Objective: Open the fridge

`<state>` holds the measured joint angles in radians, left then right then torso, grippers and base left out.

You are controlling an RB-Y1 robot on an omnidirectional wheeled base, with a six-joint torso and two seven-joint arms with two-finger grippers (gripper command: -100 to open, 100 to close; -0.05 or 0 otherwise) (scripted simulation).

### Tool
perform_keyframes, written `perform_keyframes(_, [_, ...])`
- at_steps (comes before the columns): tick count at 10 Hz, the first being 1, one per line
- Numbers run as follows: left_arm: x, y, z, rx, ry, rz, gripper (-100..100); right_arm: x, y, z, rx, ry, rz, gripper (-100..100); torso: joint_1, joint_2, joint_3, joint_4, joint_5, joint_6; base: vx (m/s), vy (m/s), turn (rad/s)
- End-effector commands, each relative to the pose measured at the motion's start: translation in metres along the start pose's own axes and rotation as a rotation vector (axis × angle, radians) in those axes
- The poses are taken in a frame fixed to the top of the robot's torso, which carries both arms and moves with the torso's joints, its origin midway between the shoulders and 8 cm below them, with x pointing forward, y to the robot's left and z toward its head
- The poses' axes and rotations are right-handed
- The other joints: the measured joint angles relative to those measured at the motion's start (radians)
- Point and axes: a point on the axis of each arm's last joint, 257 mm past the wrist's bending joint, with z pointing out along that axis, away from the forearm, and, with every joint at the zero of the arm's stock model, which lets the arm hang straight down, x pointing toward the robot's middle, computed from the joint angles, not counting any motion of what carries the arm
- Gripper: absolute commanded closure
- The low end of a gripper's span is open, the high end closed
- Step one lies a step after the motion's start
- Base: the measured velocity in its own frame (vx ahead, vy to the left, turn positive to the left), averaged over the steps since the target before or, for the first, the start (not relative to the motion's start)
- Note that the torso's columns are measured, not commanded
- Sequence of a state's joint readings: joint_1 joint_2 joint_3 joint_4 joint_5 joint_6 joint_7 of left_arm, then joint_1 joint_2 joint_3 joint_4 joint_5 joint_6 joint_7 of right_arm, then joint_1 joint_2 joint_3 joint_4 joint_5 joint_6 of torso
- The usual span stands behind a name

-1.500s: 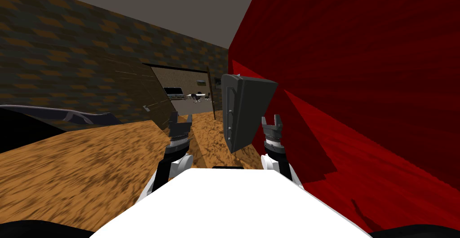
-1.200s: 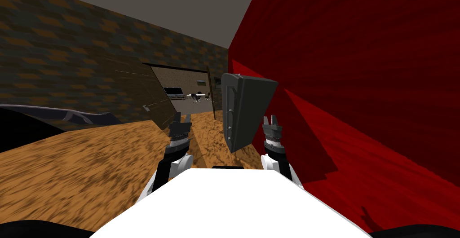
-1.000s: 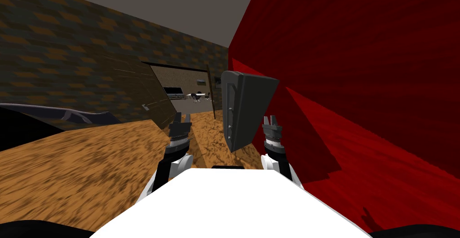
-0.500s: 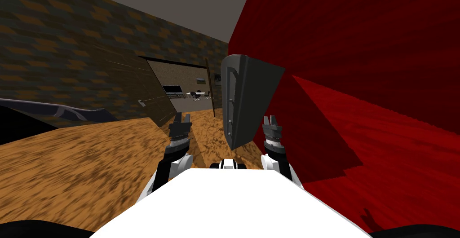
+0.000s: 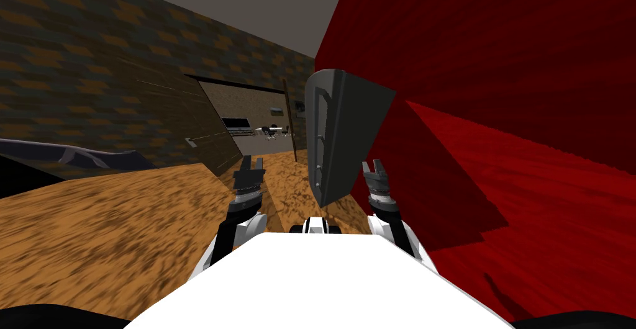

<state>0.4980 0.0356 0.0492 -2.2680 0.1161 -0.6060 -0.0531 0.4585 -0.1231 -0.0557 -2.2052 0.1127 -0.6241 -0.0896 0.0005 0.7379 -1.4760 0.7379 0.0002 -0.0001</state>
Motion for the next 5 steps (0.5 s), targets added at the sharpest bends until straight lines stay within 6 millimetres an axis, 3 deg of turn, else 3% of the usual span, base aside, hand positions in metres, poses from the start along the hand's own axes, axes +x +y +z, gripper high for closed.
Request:
perform_keyframes(1, [0.0,0.0,0.0,0.0,0.0,0.0,0,-0.0008,-0.0059,-0.0005,0.007,0.084,-0.108,-100,-0.001,0.0,0.0,0.0,0.0,0.0,0.036,0.042,-0.059])
perform_keyframes(5, [0.0,0.0,0.0,0.0,0.0,0.0,0,-0.002,-0.0115,0.0002,0.005,0.188,-0.237,-100,-0.001,0.0,0.0,0.0,0.0,0.0,0.029,0.038,-0.04])
